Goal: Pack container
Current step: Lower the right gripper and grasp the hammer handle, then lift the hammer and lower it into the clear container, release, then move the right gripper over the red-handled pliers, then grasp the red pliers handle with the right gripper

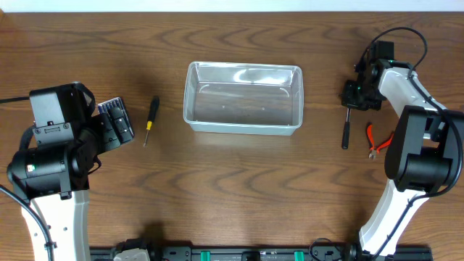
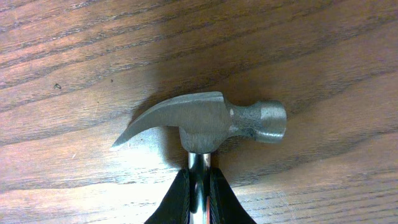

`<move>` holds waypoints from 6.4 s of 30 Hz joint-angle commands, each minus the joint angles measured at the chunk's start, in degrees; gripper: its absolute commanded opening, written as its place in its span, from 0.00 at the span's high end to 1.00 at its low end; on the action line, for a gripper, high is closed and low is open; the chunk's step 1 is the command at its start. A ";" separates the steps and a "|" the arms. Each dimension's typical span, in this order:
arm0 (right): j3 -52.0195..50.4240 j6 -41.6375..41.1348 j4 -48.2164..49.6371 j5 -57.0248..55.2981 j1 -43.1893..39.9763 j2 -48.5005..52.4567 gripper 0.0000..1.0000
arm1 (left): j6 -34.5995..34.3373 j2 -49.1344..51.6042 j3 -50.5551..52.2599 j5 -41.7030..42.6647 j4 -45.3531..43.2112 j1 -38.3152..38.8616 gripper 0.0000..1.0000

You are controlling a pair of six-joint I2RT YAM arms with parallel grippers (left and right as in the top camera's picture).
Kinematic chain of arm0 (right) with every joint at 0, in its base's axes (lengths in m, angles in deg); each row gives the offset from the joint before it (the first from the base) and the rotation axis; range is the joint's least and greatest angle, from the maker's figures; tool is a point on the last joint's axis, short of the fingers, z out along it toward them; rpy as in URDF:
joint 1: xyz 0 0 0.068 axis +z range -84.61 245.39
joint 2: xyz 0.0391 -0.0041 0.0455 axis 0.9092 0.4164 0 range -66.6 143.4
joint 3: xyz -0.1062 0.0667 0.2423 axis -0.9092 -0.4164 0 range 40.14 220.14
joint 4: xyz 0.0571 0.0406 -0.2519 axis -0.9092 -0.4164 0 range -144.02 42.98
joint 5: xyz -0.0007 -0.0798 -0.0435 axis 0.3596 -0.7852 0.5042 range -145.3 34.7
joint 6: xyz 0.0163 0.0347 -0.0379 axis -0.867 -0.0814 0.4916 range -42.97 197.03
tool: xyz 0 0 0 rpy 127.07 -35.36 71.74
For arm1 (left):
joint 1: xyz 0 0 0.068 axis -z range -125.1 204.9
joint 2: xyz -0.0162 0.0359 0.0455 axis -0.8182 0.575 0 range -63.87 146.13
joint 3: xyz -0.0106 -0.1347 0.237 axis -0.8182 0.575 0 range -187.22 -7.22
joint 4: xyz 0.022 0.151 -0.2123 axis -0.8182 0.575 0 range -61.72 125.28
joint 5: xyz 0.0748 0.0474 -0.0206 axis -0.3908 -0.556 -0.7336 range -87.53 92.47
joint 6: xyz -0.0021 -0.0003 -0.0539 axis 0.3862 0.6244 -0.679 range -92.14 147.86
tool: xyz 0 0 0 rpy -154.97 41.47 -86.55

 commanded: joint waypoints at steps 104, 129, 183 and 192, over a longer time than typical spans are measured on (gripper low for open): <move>35.52 -21.77 -46.60 -20.70 5.86 -16.00 0.01 | 0.76 0.17 -1.25 -0.63 2.32 -0.31 0.02; -16.59 2.12 -1.09 -4.87 -1.84 -16.00 0.01 | 0.76 0.17 -1.25 -0.63 2.16 -0.31 0.02; -26.73 2.08 8.41 -4.85 -3.85 -15.98 0.99 | 0.74 0.17 -1.25 -0.63 2.40 -0.31 0.02; -26.73 2.08 9.22 -4.83 -3.85 -16.00 0.99 | 0.76 0.17 -1.25 -0.63 2.40 -0.31 0.02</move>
